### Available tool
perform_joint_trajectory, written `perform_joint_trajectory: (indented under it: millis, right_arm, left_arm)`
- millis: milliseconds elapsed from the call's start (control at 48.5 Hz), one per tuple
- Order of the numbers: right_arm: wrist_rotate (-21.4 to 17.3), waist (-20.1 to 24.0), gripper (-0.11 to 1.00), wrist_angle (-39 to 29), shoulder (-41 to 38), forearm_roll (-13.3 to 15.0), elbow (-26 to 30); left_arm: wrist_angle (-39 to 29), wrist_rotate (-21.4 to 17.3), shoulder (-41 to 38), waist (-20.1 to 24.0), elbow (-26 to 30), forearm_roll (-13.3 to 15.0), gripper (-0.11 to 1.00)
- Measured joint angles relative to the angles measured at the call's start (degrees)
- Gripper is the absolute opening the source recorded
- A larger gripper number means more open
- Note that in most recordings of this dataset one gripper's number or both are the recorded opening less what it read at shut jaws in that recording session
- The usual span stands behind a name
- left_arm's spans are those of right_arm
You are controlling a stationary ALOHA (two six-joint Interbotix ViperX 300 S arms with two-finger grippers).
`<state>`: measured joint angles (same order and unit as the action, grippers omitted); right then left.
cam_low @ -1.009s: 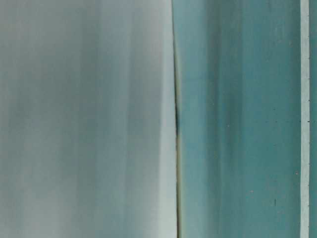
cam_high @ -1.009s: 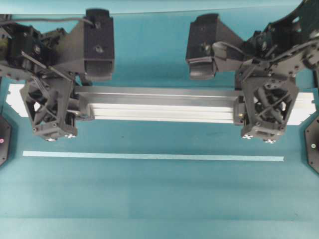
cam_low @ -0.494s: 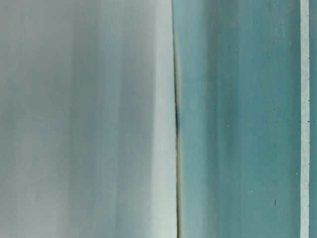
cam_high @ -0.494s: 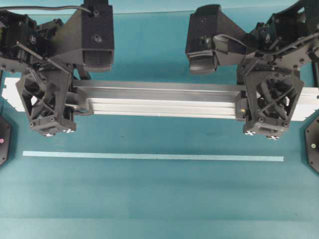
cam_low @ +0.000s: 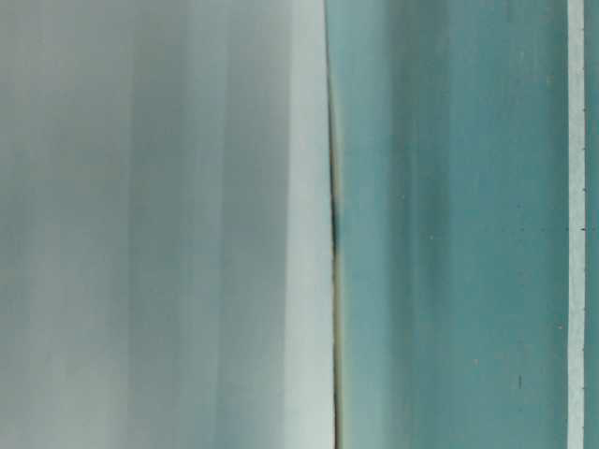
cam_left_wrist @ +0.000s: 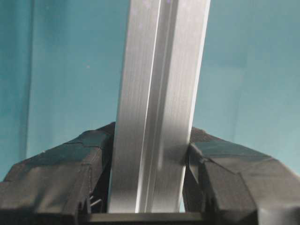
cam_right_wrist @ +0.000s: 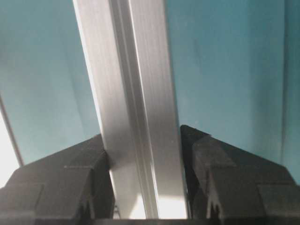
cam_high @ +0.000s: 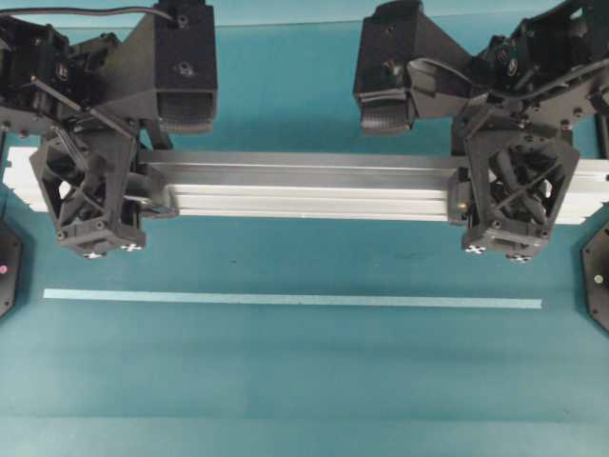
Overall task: Lift the metal rail with both hands.
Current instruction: 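Hold the rail raised, then lower it back toward the table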
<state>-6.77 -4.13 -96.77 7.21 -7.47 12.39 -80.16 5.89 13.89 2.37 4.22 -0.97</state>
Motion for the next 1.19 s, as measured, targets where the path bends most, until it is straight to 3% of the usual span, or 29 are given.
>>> perform_joint_trajectory:
  millis: [433,639,947,1195]
  right_arm:
    - [-0.09,-0.09,0.40,0.26,0.00,0.53,-0.97]
    - [1.41,0.00,0.39,6.15,0.00,4.04,-9.84]
    - [2.29,0.00,0.39,18.11,0.53,5.27,-21.97]
    - [3.25,-0.09,0.39,26.02,-0.44,5.36,-28.39]
  left_arm:
    - [0.18,0.09,0.00,0.18,-1.76,0.09,0.38]
    - [3.96,0.00,-0.53,0.70,-8.70,-0.18,0.38]
    - [14.24,0.26,-1.76,0.88,-20.39,-0.35,0.38]
    - [21.01,0.44,-2.99,0.88,-26.54,-0.35,0.38]
